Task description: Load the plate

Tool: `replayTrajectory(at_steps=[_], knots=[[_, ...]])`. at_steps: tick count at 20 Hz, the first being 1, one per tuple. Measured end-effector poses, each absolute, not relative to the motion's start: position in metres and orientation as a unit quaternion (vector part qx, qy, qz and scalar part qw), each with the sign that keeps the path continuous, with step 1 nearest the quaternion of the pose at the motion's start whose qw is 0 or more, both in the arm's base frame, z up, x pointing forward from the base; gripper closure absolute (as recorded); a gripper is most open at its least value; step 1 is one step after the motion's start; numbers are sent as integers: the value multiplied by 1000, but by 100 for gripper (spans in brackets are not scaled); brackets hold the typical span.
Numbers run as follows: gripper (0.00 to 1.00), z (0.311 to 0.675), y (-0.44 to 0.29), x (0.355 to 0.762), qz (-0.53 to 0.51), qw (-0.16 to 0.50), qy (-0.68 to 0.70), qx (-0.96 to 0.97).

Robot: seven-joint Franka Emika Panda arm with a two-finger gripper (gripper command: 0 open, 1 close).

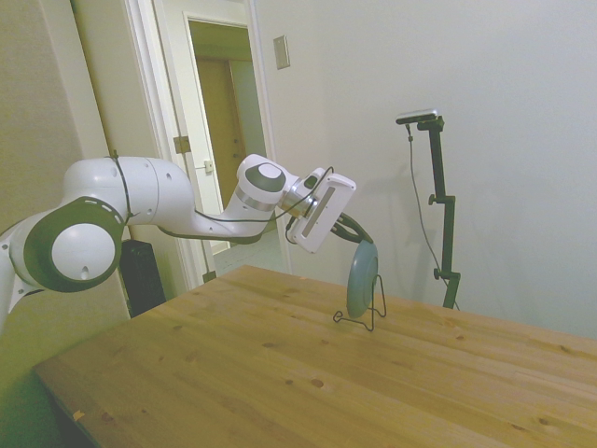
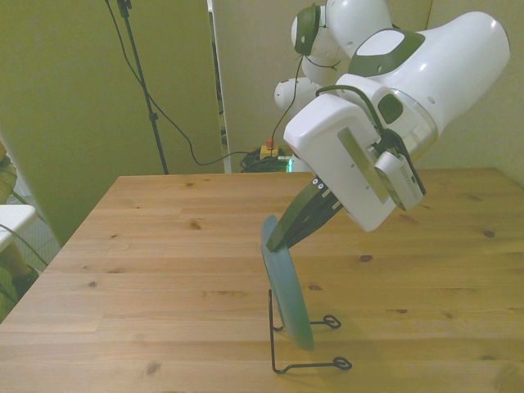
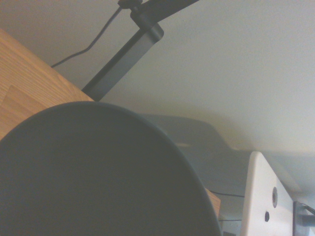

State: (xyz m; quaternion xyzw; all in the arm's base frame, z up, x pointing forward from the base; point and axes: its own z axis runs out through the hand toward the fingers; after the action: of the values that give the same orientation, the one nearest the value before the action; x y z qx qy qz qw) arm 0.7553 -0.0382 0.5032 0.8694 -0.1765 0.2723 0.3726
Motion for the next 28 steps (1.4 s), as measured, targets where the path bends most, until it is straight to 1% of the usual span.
replayTrajectory(at_steps=[7, 16, 17, 28], knots=[[100, 488, -35, 761, 268, 374, -174, 871], [100, 482, -35, 770, 272, 376, -174, 869], [0, 482, -35, 770, 273, 376, -174, 868], [0, 480, -36, 773, 272, 378, -176, 867]])
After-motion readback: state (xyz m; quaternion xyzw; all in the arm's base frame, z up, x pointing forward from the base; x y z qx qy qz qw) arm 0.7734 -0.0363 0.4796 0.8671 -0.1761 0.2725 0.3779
